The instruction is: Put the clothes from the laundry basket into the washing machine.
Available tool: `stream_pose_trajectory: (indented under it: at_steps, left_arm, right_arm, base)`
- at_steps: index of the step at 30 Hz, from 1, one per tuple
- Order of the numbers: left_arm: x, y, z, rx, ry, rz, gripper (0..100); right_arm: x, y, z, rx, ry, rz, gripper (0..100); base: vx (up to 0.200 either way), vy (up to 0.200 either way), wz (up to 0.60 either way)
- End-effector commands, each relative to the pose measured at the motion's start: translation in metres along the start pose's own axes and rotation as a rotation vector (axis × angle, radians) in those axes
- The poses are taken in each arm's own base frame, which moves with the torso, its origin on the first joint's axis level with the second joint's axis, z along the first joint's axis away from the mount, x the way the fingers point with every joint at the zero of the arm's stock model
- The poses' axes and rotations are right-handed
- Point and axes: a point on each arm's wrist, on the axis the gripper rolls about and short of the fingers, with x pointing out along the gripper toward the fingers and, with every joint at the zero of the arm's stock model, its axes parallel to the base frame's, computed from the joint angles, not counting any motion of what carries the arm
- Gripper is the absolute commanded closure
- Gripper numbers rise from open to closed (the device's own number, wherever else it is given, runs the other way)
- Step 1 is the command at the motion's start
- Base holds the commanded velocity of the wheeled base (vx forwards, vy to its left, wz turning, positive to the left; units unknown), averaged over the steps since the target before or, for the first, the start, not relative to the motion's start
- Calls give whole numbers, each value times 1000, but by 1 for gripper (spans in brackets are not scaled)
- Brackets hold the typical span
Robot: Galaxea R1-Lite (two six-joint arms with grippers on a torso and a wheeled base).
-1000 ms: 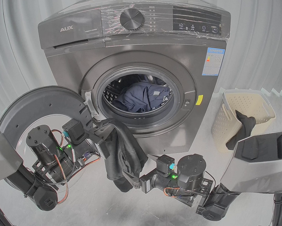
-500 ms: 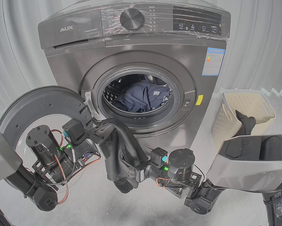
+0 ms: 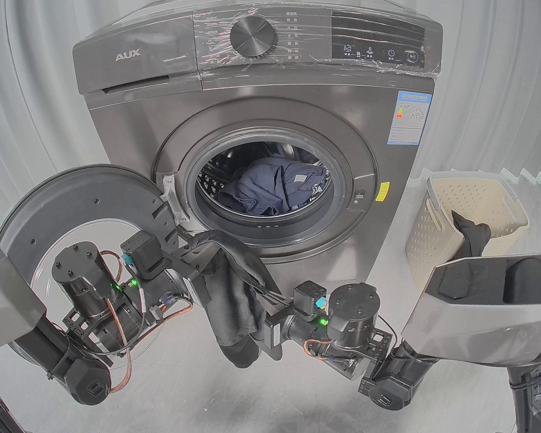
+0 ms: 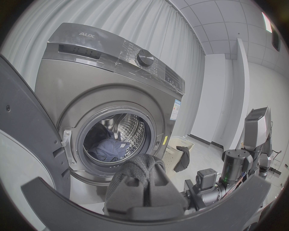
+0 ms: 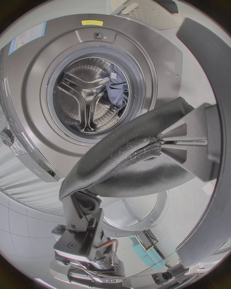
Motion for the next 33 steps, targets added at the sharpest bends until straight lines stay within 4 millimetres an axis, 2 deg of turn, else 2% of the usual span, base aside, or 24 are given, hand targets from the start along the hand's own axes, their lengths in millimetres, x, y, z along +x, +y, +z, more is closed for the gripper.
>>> stream_pose_trajectory:
  at_steps: [1, 7, 14, 15, 24, 33]
  left_arm:
    - [0, 1, -4, -3, 15, 3, 100]
    - [-1, 0, -5, -3, 20, -1, 100]
    - [-2, -2, -5, -4, 23, -7, 100]
    - [-1, -3, -5, -6, 23, -8, 100]
    - [-2, -4, -4, -5, 17, -13, 100]
    - [-2, -5, -2, -4, 13, -14, 100]
  right_arm:
    - [-12, -7, 18, 0, -14, -18, 100]
    - [-12, -30, 26, 2, -28, -78, 100]
    - [-9, -29, 19, 1, -14, -73, 100]
    - [-7, -28, 16, 0, -9, -72, 0]
    - [7, -35, -19, -13, 51, -88, 0]
    - [14, -35, -24, -14, 49, -88, 0]
  base:
    - [0, 0, 0]
    - [0, 0, 0]
    - [0, 0, 0]
    - [0, 0, 0]
    - [0, 0, 0]
    - [0, 0, 0]
